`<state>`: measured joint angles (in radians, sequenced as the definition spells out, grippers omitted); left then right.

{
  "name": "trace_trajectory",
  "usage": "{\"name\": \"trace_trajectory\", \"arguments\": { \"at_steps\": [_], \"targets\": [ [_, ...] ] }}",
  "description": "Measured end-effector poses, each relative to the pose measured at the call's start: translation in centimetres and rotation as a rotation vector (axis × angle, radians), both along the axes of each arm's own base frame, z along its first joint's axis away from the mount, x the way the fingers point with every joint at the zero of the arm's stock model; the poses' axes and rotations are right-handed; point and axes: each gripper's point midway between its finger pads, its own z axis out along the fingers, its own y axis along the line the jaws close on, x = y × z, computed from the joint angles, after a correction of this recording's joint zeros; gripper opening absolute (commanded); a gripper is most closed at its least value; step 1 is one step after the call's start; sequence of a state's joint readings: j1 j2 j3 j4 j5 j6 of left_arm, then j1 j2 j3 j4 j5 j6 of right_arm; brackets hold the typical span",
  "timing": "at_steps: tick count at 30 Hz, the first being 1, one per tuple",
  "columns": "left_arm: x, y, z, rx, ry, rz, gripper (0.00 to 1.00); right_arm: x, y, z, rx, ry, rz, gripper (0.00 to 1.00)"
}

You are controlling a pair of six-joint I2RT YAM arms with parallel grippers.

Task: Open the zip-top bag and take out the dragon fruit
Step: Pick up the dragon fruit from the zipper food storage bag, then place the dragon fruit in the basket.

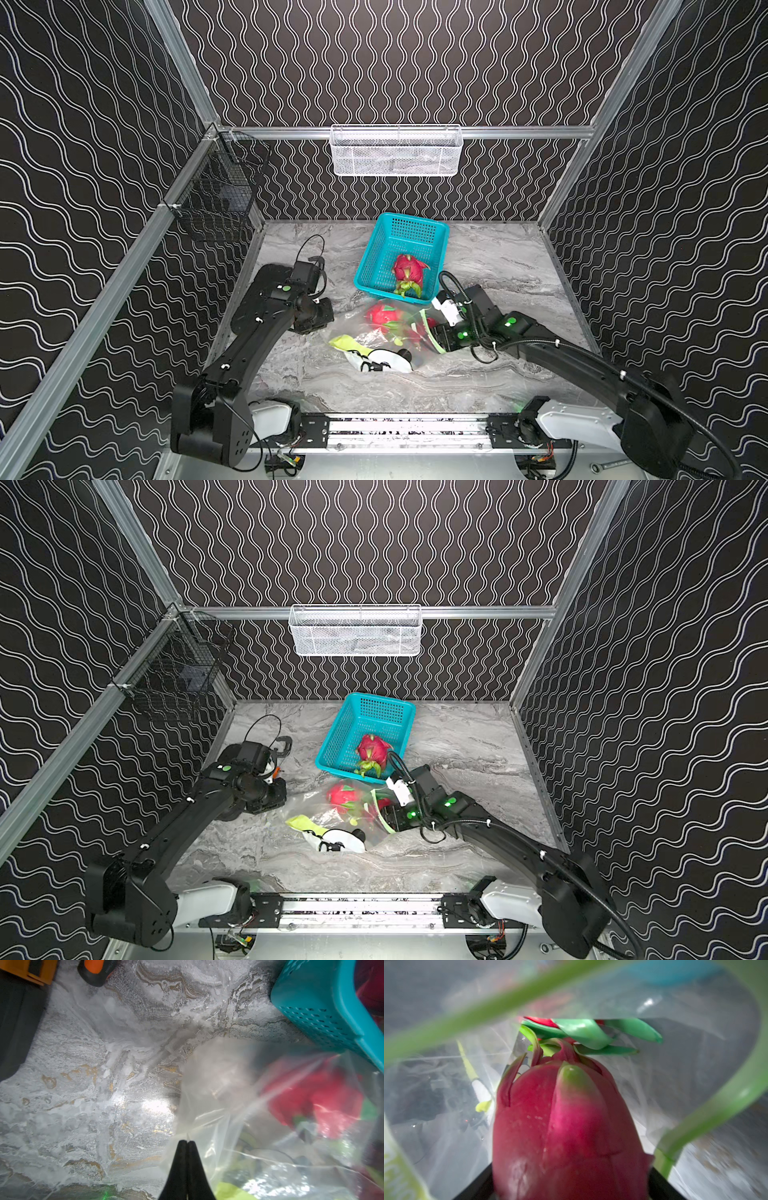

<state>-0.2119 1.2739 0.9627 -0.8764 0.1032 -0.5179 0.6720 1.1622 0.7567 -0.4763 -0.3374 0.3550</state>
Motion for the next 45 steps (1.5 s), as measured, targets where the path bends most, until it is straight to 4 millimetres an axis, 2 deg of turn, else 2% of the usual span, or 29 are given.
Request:
{"name": "trace_trajectory", "arguments": {
  "at_steps": [2, 3, 4, 5, 8, 9, 10, 13, 16, 21, 23, 27, 31, 34, 39, 45],
  "targets": [
    [0.2, -0.3, -0.3, -0.012, 0.007, -0.003, 0.0, -0.5, -1.0, 0.1, -0.013, 0.001, -0.014, 0.69],
    [0.3, -0.5, -0.3, -0.023, 0.004, -0.006, 0.06, -0.8, -1.2, 0.1, -0.013, 0.002, -0.015, 0.69],
    [0.5, -0.9, -0.2, -0.045, -0.001, -0.012, 0.26, -1.0, -1.3, 0.1, -0.007, 0.003, -0.009, 0.69],
    [0.7, -1.3, -0.2, -0.07, -0.009, -0.018, 0.39, -1.3, -1.2, 0.1, 0.002, 0.011, 0.001, 0.69],
    [0.7, -2.5, -0.5, -0.141, 0.005, -0.025, 0.66, -1.5, -0.4, 0.4, 0.045, 0.022, 0.031, 0.69],
    [0.5, -2.8, -0.6, -0.159, 0.014, -0.019, 0.72, -1.4, -0.1, 0.6, 0.059, 0.014, 0.042, 0.69],
    [0.4, -3.1, -0.6, -0.176, 0.021, -0.024, 0.74, -1.3, 0.2, 1.0, 0.075, 0.003, 0.052, 0.69],
    [-0.1, -3.6, -0.6, -0.207, 0.037, -0.034, 0.72, -0.4, 1.0, 2.1, 0.113, -0.073, 0.082, 0.69],
    [-0.3, -3.8, -0.9, -0.23, 0.06, -0.033, 0.58, 0.6, 1.5, 3.5, 0.13, -0.166, 0.113, 0.69],
    [-0.6, -4.1, -2.4, -0.256, 0.105, -0.029, 0.13, 2.4, 1.4, 6.0, 0.092, -0.304, 0.124, 0.68],
    [-0.1, -4.3, -2.7, -0.267, 0.104, -0.023, 0.0, 2.6, 0.9, 6.2, 0.058, -0.313, 0.116, 0.68],
    [1.0, -4.5, -2.7, -0.271, 0.096, -0.011, 0.0, 1.5, -0.8, 4.6, -0.016, -0.228, 0.075, 0.67],
    [2.3, -4.4, -1.8, -0.261, 0.054, -0.009, 0.0, -0.6, -3.9, 2.6, -0.086, -0.097, -0.054, 0.66],
    [2.9, -3.3, -1.3, -0.238, 0.028, 0.022, 0.0, -1.7, -6.2, 2.5, -0.107, -0.047, -0.175, 0.66],
    [3.6, -1.6, -0.9, -0.197, 0.004, 0.069, 0.0, -2.5, -8.4, 4.9, -0.081, -0.038, -0.337, 0.66],
    [4.5, -1.6, -0.3, -0.196, -0.004, 0.065, 0.0, -2.9, -12.4, 10.4, -0.059, -0.152, -0.531, 0.65]
  ]
}}
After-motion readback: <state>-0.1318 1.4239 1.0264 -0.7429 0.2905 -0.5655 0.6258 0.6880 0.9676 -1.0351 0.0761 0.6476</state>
